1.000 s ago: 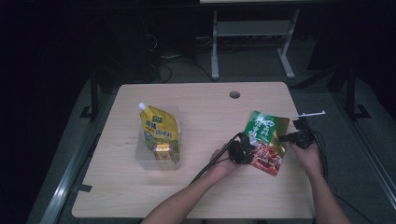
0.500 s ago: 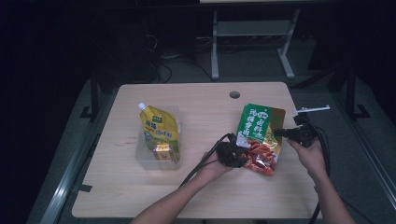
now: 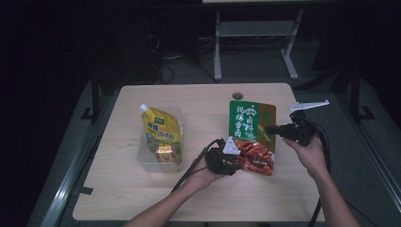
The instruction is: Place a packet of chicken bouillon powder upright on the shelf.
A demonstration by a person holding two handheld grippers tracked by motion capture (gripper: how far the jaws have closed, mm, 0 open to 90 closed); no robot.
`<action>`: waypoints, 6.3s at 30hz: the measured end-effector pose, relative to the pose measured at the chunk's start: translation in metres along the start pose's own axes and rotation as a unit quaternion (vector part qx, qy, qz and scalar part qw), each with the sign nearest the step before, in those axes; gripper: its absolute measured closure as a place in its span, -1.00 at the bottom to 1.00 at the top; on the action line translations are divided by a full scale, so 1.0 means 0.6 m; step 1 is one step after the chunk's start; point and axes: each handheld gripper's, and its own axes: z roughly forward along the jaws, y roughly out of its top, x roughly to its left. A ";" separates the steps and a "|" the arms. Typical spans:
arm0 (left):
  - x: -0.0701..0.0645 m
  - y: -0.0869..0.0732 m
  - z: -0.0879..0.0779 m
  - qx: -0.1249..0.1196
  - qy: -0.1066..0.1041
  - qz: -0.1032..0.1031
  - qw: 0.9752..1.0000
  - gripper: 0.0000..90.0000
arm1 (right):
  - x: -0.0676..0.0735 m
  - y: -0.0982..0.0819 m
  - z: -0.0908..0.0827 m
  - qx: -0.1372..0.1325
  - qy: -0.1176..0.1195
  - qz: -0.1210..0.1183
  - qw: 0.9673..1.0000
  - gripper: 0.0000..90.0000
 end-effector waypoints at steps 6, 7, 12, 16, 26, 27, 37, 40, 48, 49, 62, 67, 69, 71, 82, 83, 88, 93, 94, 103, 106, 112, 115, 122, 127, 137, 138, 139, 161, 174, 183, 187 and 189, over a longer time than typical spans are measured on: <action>-0.018 -0.013 -0.022 -0.007 -0.011 0.010 1.000 0.29 | 0.019 0.006 -0.011 -0.013 0.027 -0.024 0.999 1.00; -0.022 -0.015 -0.026 -0.009 -0.013 0.012 1.000 0.28 | 0.023 0.008 -0.013 -0.013 0.030 -0.030 0.999 1.00; -0.034 -0.025 -0.045 -0.014 -0.023 0.024 0.999 0.21 | 0.047 0.020 -0.019 -0.015 0.057 -0.071 0.996 1.00; -0.041 -0.035 -0.058 -0.020 -0.028 0.026 0.999 0.16 | 0.059 0.025 -0.024 -0.017 0.072 -0.086 0.994 1.00; -0.049 -0.061 -0.090 -0.033 -0.033 0.021 0.999 0.05 | 0.087 0.048 -0.028 -0.011 0.066 -0.128 0.989 1.00; -0.049 -0.063 -0.093 -0.035 -0.034 0.022 0.999 0.04 | 0.088 0.052 -0.026 -0.010 0.067 -0.132 0.989 1.00; -0.053 -0.082 -0.104 -0.040 -0.043 0.021 0.998 -0.01 | 0.090 0.069 -0.018 -0.014 0.080 -0.138 0.987 1.00; -0.052 -0.088 -0.108 -0.044 -0.043 0.020 0.998 -0.02 | 0.093 0.073 -0.017 -0.019 0.085 -0.141 0.986 1.00; -0.051 -0.101 -0.112 -0.052 -0.045 0.016 0.997 -0.07 | 0.107 0.097 -0.009 -0.027 0.096 -0.150 0.984 1.00; -0.052 -0.102 -0.112 -0.054 -0.047 0.016 0.997 -0.08 | 0.112 0.105 -0.005 -0.027 0.098 -0.153 0.983 1.00; -0.053 -0.110 -0.110 -0.057 -0.056 0.021 0.997 -0.10 | 0.141 0.167 0.024 -0.046 0.117 -0.166 0.978 1.00; -0.058 -0.111 -0.108 -0.059 -0.061 0.017 0.996 -0.12 | 0.157 0.193 0.042 -0.050 0.130 -0.177 0.974 1.00; -0.059 -0.111 -0.109 -0.062 -0.062 0.016 0.996 -0.13 | 0.163 0.203 0.050 -0.053 0.136 -0.179 0.973 1.00; -0.058 -0.112 -0.110 -0.064 -0.063 0.012 0.996 -0.13 | 0.169 0.213 0.058 -0.054 0.137 -0.185 0.972 1.00; -0.057 -0.115 -0.110 -0.066 -0.074 0.014 0.995 -0.16 | 0.192 0.262 0.090 -0.064 0.145 -0.191 0.969 1.00; -0.058 -0.115 -0.109 -0.066 -0.074 0.014 0.995 -0.17 | 0.194 0.266 0.093 -0.065 0.147 -0.193 0.968 1.00; -0.058 -0.116 -0.109 -0.068 -0.076 0.014 0.995 -0.19 | 0.211 0.286 0.115 -0.062 0.153 -0.201 0.966 1.00; -0.055 -0.116 -0.112 -0.066 -0.073 0.020 0.995 -0.21 | 0.224 0.299 0.146 -0.061 0.162 -0.201 0.964 1.00; -0.053 -0.116 -0.113 -0.063 -0.072 0.023 0.995 -0.21 | 0.229 0.302 0.162 -0.060 0.166 -0.201 0.964 1.00; -0.054 -0.117 -0.121 -0.065 -0.071 0.026 0.995 -0.23 | 0.246 0.317 0.229 -0.061 0.178 -0.192 0.963 1.00; -0.051 -0.117 -0.124 -0.066 -0.068 0.030 0.995 -0.23 | 0.247 0.317 0.243 -0.059 0.179 -0.190 0.964 1.00; -0.053 -0.118 -0.125 -0.066 -0.068 0.027 0.995 -0.23 | 0.248 0.315 0.294 -0.059 0.182 -0.177 0.965 1.00; -0.053 -0.120 -0.126 -0.067 -0.068 0.027 0.995 -0.23 | 0.249 0.312 0.308 -0.056 0.182 -0.170 0.967 1.00; -0.051 -0.120 -0.128 -0.069 -0.066 0.032 0.995 -0.23 | 0.251 0.300 0.340 -0.044 0.173 -0.166 0.970 1.00; -0.053 -0.120 -0.126 -0.069 -0.068 0.030 0.995 -0.23 | 0.247 0.288 0.350 -0.031 0.166 -0.169 0.971 1.00; -0.053 -0.120 -0.125 -0.066 -0.065 0.033 0.995 -0.23 | 0.249 0.286 0.347 -0.012 0.156 -0.176 0.972 0.96; -0.052 -0.120 -0.125 -0.066 -0.065 0.033 0.995 -0.23 | 0.249 0.286 0.347 -0.012 0.156 -0.176 0.972 0.96; -0.052 -0.120 -0.126 -0.067 -0.064 0.034 0.995 -0.23 | 0.250 0.287 0.349 -0.009 0.155 -0.178 0.972 0.95; -0.054 -0.118 -0.130 -0.070 -0.061 0.038 0.995 -0.23 | 0.257 0.299 0.397 0.068 0.097 -0.161 0.980 0.96; -0.061 -0.117 -0.129 -0.073 -0.063 0.038 0.995 -0.23 | 0.277 0.281 0.361 -0.017 0.124 -0.148 0.981 0.99; -0.059 -0.117 -0.130 -0.071 -0.064 0.043 0.994 -0.23 | 0.269 0.259 0.369 -0.068 0.135 -0.132 0.980 0.99; -0.060 -0.117 -0.129 -0.070 -0.063 0.044 0.995 -0.23 | 0.264 0.253 0.369 -0.074 0.133 -0.125 0.980 0.99; -0.060 -0.117 -0.129 -0.069 -0.064 0.044 0.995 -0.23 | 0.263 0.245 0.369 -0.074 0.120 -0.135 0.981 0.99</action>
